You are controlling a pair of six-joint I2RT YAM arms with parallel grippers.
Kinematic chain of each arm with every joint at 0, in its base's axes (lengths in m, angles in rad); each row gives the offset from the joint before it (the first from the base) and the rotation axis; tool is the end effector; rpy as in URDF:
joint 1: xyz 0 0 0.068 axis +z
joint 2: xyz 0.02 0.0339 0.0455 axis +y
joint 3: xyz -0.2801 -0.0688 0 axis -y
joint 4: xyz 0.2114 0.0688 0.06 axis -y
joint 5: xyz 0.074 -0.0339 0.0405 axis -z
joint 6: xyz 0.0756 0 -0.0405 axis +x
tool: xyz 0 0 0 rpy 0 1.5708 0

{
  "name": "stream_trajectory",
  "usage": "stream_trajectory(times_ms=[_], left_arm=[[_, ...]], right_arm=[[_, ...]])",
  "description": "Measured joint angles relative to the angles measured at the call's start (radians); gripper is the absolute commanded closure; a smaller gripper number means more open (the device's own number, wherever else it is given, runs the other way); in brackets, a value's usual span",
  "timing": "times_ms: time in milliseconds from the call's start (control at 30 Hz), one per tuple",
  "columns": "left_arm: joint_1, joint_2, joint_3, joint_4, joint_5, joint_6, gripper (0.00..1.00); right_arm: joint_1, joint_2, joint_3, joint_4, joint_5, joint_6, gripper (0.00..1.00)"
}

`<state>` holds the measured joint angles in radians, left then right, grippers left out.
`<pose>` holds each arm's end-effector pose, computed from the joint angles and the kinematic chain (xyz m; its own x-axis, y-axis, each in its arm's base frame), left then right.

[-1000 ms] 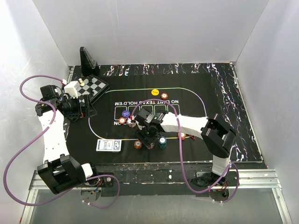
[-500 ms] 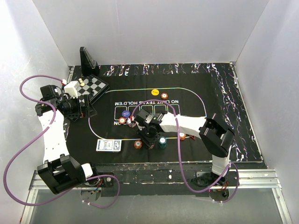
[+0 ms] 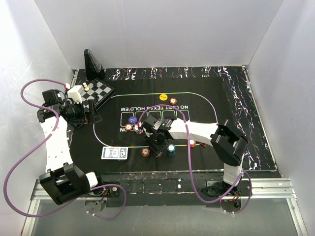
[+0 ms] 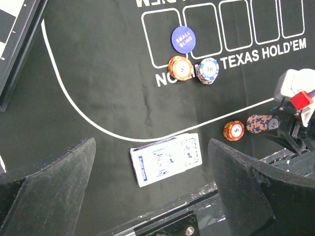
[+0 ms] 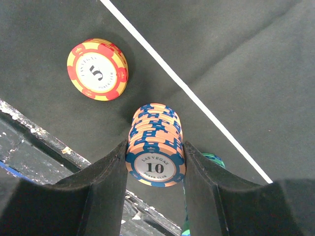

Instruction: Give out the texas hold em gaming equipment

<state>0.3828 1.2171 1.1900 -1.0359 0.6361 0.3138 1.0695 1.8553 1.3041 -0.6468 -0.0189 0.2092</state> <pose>0.2037 0.0336 0.3127 -0.7810 -0.0468 -0.6227 0.2193 0.9131 -0.3437 0.1740 0.3204 0.1834 -0.6206 -0.7004 -0.3526 -0.7680 0.6337 0.0929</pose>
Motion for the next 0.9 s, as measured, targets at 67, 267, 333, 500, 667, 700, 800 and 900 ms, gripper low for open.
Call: stream_trajectory(times_ms=[67,267,333,500,667,700,800,900], left_arm=[[0.0,0.0,0.0,0.001,0.0,0.0,0.0],[0.0,-0.001,0.0,0.001,0.0,0.0,0.0],[0.0,-0.002,0.0,0.001,0.0,0.0,0.0],[0.0,-0.002,0.0,0.002,0.0,0.0,0.0],[-0.01,0.001,0.0,0.014,-0.002,0.0,0.0],[-0.016,0.003,0.0,0.019,-0.005,0.0,0.0],[-0.028,0.012,0.0,0.027,-0.009,-0.001,0.0],[-0.032,0.022,0.0,0.027,-0.011,-0.003,0.0]], right_arm=[[0.0,-0.007,0.0,-0.001,0.011,0.0,0.84],[0.0,-0.034,0.026,-0.005,0.04,0.0,0.91],[-0.004,-0.037,0.045,-0.006,0.045,0.0,0.92],[-0.051,-0.041,0.104,-0.022,0.044,0.002,0.94],[-0.194,-0.018,0.248,-0.079,0.063,0.012,0.95],[-0.224,-0.002,0.29,-0.088,0.076,0.014,0.95],[-0.306,0.066,0.414,-0.11,0.115,0.024,0.94],[-0.356,0.149,0.512,-0.124,0.137,0.031,0.94]])
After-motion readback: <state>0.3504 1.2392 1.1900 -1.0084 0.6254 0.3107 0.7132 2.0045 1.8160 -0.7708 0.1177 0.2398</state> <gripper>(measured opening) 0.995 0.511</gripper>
